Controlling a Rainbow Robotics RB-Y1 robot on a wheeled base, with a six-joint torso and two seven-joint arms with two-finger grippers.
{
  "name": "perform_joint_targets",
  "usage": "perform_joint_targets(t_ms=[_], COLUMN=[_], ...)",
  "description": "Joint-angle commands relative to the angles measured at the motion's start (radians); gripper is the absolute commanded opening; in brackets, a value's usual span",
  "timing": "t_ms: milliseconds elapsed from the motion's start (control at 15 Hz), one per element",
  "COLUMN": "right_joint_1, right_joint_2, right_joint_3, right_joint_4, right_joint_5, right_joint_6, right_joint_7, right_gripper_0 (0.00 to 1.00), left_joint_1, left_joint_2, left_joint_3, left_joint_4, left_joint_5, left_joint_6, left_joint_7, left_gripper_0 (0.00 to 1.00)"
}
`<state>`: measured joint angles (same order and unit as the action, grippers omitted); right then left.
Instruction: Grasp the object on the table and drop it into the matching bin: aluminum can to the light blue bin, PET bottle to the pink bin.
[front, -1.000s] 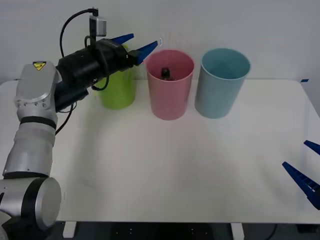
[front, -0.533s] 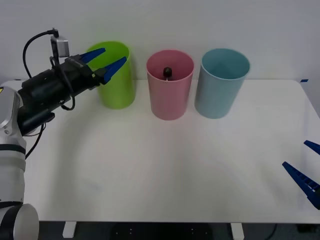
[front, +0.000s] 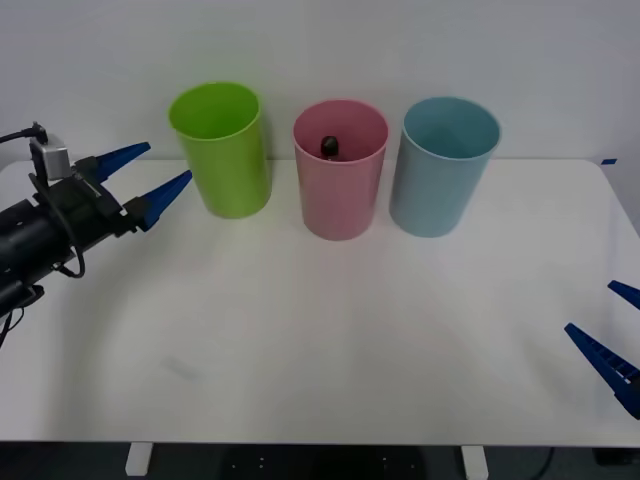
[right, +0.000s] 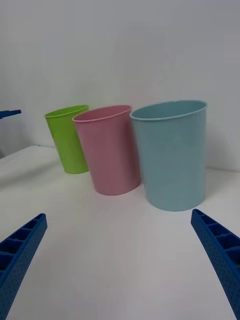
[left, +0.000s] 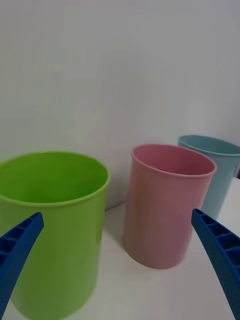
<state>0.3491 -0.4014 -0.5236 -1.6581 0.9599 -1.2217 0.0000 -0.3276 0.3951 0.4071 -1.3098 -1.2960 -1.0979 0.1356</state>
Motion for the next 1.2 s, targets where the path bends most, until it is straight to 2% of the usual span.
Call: perform_joint_targets(t_ms=[67,533,933,1200], right_joint_1=[0.0,0.0,0.0,0.0], right_joint_2=[0.0,0.0,0.0,0.0], right_joint_3=[0.0,0.0,0.0,0.0], right_joint_4=[0.0,0.0,0.0,0.0], right_joint_5=[0.0,0.0,0.0,0.0], right_joint_6=[0.0,0.0,0.0,0.0], right_joint_7=[0.0,0.0,0.0,0.0], right_gripper_0=[1.0,1.0,1.0,1.0], left_joint_1=[0.047,0.19,0.308,0.341], left_joint_2=[0.033,0.128,0.179,0.186], left_joint_3=[0.039,0.064,0.095,0.099], left_joint_4=[0.001,0.001,0.001,0.001], left_joint_5=[0.023,0.113,0.195,0.221], left_joint_6=[-0.062,-0.083,-0.126,-0.142], left_joint_7=[-0.03,-0.183,-0.203,-0.203], left_gripper_0=[1.0,1.0,1.0,1.0])
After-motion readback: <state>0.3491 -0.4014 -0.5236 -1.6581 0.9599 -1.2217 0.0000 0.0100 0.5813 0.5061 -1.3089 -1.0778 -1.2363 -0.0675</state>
